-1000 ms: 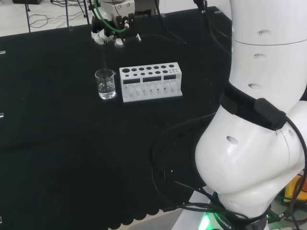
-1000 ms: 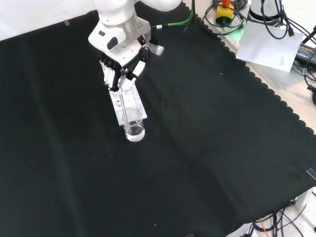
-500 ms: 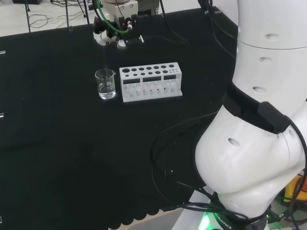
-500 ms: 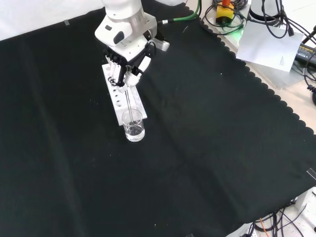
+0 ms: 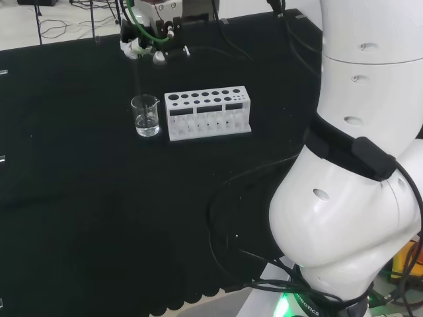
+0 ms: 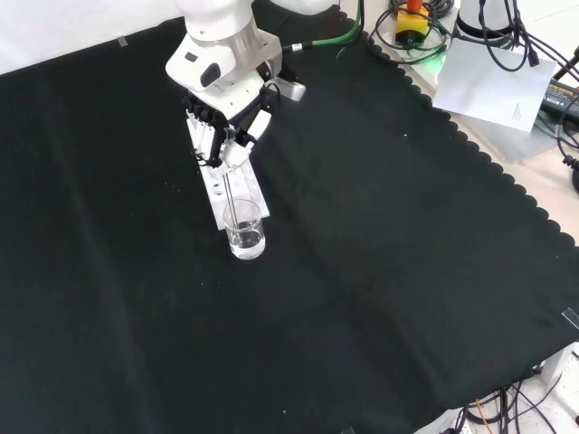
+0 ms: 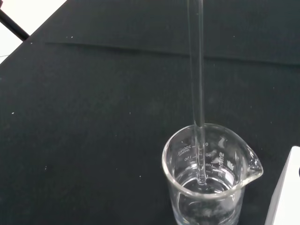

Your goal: Stir in the beaker to the left of the white test tube rack with the glass rod.

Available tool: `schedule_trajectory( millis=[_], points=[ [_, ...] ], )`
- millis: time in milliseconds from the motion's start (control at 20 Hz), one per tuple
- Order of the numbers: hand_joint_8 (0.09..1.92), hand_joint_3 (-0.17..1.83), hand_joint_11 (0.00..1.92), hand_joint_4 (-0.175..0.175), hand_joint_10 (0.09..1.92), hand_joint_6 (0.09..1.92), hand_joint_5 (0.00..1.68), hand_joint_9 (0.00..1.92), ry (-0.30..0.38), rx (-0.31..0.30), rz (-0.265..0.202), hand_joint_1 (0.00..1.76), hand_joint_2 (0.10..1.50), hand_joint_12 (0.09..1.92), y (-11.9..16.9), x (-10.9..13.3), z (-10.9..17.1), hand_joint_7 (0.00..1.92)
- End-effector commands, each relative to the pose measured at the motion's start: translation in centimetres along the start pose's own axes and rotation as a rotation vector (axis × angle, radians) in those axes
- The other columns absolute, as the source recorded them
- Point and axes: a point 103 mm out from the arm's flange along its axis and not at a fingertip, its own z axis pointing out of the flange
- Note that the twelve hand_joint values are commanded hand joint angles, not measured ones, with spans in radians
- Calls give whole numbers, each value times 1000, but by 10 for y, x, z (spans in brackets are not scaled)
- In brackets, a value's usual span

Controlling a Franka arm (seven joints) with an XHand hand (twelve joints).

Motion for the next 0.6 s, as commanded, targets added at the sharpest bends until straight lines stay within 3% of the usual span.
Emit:
schedule_trajectory(
  millis=[50, 300, 600],
  points=[
    [1115, -175, 1604, -175, 1002, 614, 1093, 1552, -5, 10, 15, 1298, 1147, 823, 2, -7, 0, 1116],
    [1114, -175, 1604, -175, 1001, 613, 1094, 1552, -13, 2, 46, 1298, 1146, 822, -12, -23, -3, 1117],
    [1112, -175, 1604, -175, 1000, 612, 1094, 1552, -34, 6, 33, 1298, 1146, 821, -22, -8, -5, 1118]
  ],
)
